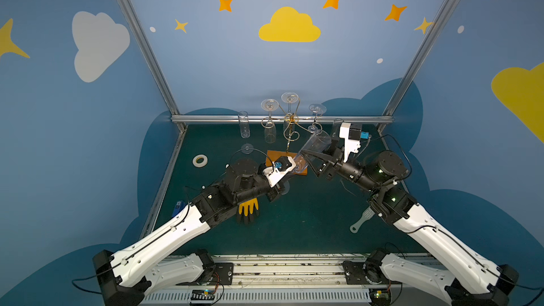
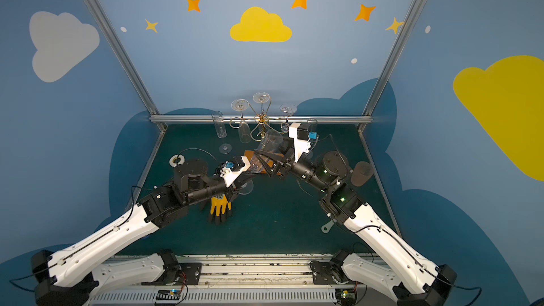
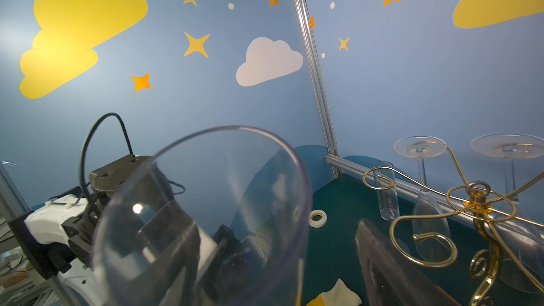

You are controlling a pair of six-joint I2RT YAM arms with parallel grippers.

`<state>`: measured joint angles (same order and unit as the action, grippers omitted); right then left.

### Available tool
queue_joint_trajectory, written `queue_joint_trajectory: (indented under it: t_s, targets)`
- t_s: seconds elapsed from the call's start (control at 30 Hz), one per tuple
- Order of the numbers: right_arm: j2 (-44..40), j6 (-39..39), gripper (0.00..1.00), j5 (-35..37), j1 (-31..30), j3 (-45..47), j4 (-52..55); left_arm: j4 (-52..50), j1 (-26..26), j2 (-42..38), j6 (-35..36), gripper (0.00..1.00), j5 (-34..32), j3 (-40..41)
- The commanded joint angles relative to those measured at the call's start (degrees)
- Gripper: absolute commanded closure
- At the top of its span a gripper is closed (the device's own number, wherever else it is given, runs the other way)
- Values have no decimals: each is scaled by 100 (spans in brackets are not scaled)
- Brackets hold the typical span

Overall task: Take the wine glass off the wine glass rack
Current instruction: Pick up the wine glass from the wine glass rack.

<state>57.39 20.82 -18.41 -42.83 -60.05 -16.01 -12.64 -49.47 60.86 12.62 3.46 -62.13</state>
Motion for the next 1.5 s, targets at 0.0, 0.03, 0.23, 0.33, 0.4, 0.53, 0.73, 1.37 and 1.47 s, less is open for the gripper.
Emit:
queue_joint_trajectory:
  t_s: [0.0,0.03,0.23,0.33,0.4,0.53,0.73,1.37,1.47]
  targets:
    - [22,69,22,-83,31,-162,-266,139,-18,30,74,97,102,-14]
    - [27,57,24,-75,37,-152,-268,131,-19,41,82,97,108,-18]
    - [1,-23,39,-47,46,-120,-280,131,-32,77,144,97,73,-27]
    - [-3,8,48,-70,47,-94,-302,131,-28,100,162,97,73,-28]
    - [-17,3,51,-75,46,-69,-339,131,-36,112,162,97,76,-28]
    - [-60,-19,61,-91,56,-32,-341,127,-46,109,153,95,75,-34]
    - [-100,-75,67,-161,61,10,-383,152,-49,105,136,72,28,-14]
    - [-828,-1445,69,580,551,698,776,864,-58,-1580,-841,24,-1091,783]
    - [-921,-1655,69,653,963,983,819,1068,-62,-1945,-1029,24,-1523,1007]
